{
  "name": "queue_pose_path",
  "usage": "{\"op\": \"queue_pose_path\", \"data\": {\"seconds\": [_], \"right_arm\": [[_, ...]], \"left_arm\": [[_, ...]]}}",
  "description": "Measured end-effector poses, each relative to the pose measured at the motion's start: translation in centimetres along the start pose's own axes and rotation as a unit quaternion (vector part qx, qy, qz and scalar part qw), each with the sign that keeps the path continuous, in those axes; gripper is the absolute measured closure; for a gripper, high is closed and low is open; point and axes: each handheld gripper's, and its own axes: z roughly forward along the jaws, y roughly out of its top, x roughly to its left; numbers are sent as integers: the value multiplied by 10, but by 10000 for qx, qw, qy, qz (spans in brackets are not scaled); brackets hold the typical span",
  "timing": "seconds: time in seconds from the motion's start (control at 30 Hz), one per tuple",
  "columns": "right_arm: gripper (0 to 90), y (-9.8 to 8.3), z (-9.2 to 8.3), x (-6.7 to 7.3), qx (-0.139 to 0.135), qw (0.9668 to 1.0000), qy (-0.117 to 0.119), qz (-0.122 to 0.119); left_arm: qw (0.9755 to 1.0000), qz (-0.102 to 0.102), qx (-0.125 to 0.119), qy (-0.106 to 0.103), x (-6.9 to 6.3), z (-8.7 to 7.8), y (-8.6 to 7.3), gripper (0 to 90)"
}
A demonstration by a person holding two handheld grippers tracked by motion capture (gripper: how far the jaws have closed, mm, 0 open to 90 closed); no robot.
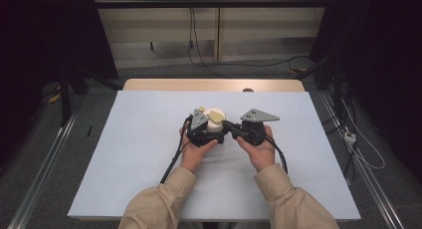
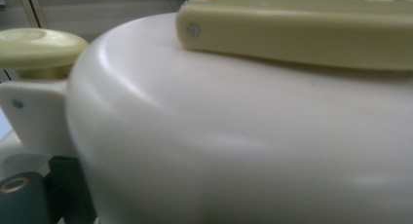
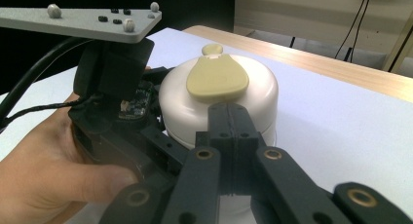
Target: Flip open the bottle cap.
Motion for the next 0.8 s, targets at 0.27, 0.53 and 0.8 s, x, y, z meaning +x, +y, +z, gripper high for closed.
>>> {"op": "queue_pose_path", "data": {"seconds": [0.27, 0.53, 0.8], "right_arm": [[900, 4, 1, 0, 48, 10000, 2, -32], [900, 6, 1, 1, 46, 10000, -10, -69], [900, 9, 2, 2, 28, 9999, -35, -106]], "left_arm": [[10000, 10, 15, 6, 0, 0, 0, 58], [10000, 1, 11, 13, 0, 0, 0, 57], [10000, 10, 16, 21, 0, 0, 0, 58]]}}
